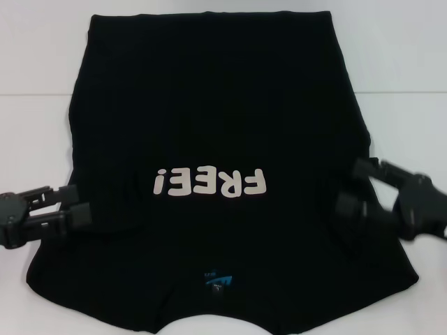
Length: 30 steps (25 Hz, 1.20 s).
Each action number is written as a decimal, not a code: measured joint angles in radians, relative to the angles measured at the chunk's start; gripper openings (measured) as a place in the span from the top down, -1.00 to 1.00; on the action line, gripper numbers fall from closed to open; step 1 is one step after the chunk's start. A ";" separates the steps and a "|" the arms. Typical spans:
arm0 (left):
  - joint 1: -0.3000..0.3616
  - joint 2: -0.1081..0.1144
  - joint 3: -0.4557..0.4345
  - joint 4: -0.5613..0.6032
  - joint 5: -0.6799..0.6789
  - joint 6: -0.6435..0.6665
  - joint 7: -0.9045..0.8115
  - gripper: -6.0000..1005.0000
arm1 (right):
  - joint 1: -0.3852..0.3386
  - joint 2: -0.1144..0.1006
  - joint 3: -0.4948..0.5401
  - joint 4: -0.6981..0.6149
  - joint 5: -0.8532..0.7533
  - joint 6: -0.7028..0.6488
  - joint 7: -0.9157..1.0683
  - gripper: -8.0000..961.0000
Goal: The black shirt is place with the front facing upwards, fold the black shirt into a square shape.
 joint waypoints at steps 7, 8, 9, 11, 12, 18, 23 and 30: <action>-0.002 0.020 0.005 0.014 0.107 -0.020 -0.219 -0.61 | -0.041 0.015 -0.070 0.002 -0.038 -0.001 -0.217 -0.94; -0.003 0.024 0.006 0.025 0.132 -0.029 -0.259 -0.61 | -0.041 0.016 -0.070 0.005 -0.046 0.000 -0.228 -0.94; -0.005 0.025 0.007 0.044 0.165 -0.042 -0.310 -0.61 | -0.042 0.016 -0.070 0.008 -0.050 0.001 -0.236 -0.94; -0.005 0.022 0.009 0.085 0.201 -0.058 -0.359 -0.61 | -0.045 0.017 -0.072 0.011 -0.052 0.004 -0.249 -0.94; -0.005 0.015 0.009 0.123 0.224 -0.070 -0.392 -0.61 | -0.046 0.017 -0.073 0.012 -0.052 0.005 -0.255 -0.94; -0.021 -0.018 0.042 0.291 0.365 -0.110 -0.538 -0.61 | -0.054 0.020 -0.069 0.013 -0.053 0.004 -0.261 -0.94; -0.064 -0.021 0.084 0.294 0.488 -0.139 -0.586 -0.61 | -0.055 0.025 -0.070 0.013 -0.053 0.010 -0.262 -0.94; -0.082 -0.032 0.154 0.266 0.535 -0.211 -0.612 -0.61 | -0.057 0.026 -0.067 0.015 -0.052 0.013 -0.259 -0.94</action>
